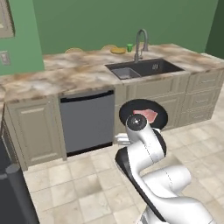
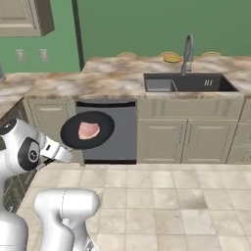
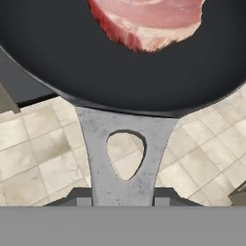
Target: Pick up the pan with the steak in it and place it on the dining table. Then place the steak on the plate.
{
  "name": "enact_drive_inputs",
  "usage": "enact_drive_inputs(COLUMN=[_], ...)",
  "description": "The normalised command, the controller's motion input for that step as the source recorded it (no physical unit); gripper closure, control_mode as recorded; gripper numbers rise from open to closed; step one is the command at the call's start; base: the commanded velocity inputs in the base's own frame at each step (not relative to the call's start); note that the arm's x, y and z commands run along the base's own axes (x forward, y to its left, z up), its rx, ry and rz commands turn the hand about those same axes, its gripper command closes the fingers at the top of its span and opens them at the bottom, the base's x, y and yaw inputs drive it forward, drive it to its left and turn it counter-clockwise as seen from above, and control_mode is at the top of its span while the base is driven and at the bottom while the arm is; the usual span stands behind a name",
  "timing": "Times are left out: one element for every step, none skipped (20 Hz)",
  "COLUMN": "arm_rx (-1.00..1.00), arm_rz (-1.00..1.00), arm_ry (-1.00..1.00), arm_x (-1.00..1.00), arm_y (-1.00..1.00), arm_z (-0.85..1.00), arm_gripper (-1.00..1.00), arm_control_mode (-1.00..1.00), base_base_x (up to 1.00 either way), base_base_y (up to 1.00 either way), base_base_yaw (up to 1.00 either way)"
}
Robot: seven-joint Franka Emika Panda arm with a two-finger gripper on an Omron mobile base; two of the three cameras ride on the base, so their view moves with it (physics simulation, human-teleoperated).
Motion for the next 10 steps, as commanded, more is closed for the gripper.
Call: enact_drive_inputs(arm_rx=[0.00,0.00,0.00,0.00,0.00,0.00,0.00,0.00,0.00,0.00], arm_rz=[0.00,0.00,0.00,0.00,0.00,0.00,0.00,0.00,0.00,0.00], arm_ry=[0.00,0.00,0.00,0.00,0.00,0.00,0.00,0.00,0.00,0.00], arm_x=[0.00,0.00,0.00,0.00,0.00,0.00,0.00,0.00,0.00,0.00], arm_y=[0.00,0.00,0.00,0.00,0.00,0.00,0.00,0.00,0.00,0.00], arm_z=[0.00,0.00,0.00,0.00,0.00,0.00,0.00,0.00,0.00,0.00], arm_gripper=[1.00,1.00,1.00,1.00,1.00,1.00,1.00,1.00,1.00,1.00], arm_control_mode=[1.00,1.00,1.00,1.00,1.00,1.00,1.00,1.00,1.00,1.00], base_base_x=[1.00,1.00,1.00,1.00,1.00,1.00,1.00,1.00,1.00,1.00], base_base_y=[0.04,0.04,0.04,0.04,0.06,0.06,0.04,0.00,0.00,0.00], base_base_yaw=[0.00,0.00,0.00,0.00,0.00,0.00,0.00,0.00,0.00,0.00])
